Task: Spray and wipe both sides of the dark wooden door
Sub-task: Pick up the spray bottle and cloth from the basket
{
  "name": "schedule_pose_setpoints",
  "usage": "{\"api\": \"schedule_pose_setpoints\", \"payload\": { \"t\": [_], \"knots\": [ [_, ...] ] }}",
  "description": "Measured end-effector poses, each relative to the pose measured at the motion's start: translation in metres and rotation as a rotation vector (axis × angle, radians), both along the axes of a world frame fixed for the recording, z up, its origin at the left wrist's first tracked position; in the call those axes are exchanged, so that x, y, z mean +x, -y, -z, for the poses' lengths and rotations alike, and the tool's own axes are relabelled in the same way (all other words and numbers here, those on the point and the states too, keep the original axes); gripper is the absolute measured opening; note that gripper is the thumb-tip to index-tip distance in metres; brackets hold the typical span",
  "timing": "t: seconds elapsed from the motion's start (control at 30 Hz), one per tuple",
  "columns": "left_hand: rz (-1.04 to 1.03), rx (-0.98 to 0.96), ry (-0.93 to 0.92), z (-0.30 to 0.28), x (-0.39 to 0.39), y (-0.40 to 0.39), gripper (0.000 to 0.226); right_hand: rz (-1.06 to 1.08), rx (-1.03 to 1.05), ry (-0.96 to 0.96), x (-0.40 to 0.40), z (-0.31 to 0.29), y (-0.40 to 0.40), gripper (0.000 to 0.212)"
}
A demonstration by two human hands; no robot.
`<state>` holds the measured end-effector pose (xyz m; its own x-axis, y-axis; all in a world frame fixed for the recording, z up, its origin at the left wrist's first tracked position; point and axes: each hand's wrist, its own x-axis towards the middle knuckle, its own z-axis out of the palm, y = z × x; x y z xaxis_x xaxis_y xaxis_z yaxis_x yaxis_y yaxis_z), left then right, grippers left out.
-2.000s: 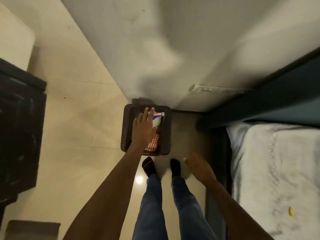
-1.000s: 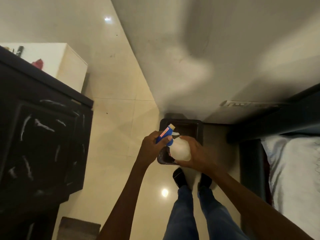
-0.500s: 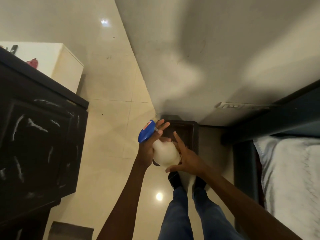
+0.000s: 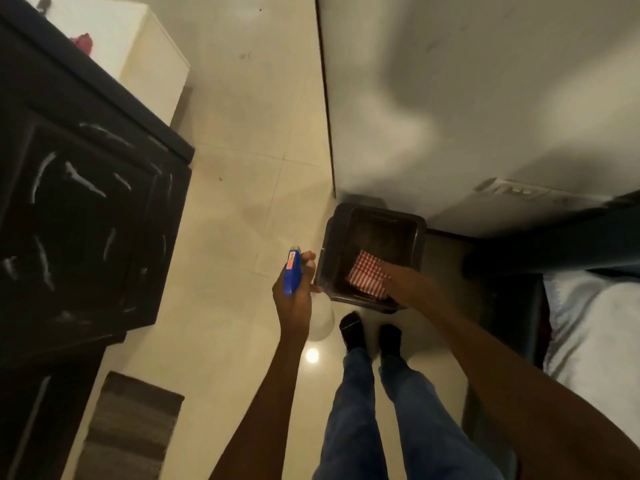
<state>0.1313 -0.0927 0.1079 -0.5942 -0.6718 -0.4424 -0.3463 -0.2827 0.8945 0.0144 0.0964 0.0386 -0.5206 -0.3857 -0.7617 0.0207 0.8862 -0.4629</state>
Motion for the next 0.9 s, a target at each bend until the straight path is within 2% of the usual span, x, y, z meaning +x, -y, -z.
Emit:
{"api": "schedule_pose_setpoints", "payload": {
  "t": [0.1,0.23,0.3,0.37,0.43,0.5,0.6,0.67,0.77,0.9],
  "knots": [
    [-0.059,-0.03,0.072,0.024,0.021,-0.005,0.025,-0.117,0.017,-0.015,-0.009,0.037,0.022,0.042],
    [-0.15,-0.056,0.133,0.058,0.049,-0.011,0.029,-0.351,0.132,-0.131,-0.015,0.097,0.032,0.086],
    [-0.219,-0.055,0.136,0.068,0.058,-0.018,0.033,-0.44,0.191,-0.25,-0.014,0.119,0.031,0.092],
    [-0.287,-0.036,0.125,0.071,0.062,-0.023,0.034,-0.441,0.241,-0.342,-0.013,0.13,0.032,0.081],
    [-0.323,-0.029,0.124,0.07,0.062,-0.024,0.033,-0.436,0.279,-0.389,-0.018,0.137,0.035,0.06],
    [-0.347,-0.029,0.125,0.066,0.06,-0.025,0.029,-0.422,0.276,-0.351,-0.022,0.137,0.035,0.045],
    [-0.356,-0.039,0.098,0.052,0.056,-0.024,0.027,-0.424,0.218,-0.301,-0.025,0.116,0.031,0.039],
    [-0.358,-0.049,0.098,0.038,0.056,-0.024,0.023,-0.413,0.128,-0.366,-0.02,0.094,0.027,0.038],
    [-0.353,-0.064,0.091,0.016,0.06,-0.023,0.02,-0.233,-0.044,-0.464,-0.007,0.053,0.02,0.028],
    [-0.379,-0.114,0.058,-0.025,0.075,-0.014,0.017,-0.096,-0.474,-0.513,0.0,-0.03,0.023,0.029]
  ]
}}
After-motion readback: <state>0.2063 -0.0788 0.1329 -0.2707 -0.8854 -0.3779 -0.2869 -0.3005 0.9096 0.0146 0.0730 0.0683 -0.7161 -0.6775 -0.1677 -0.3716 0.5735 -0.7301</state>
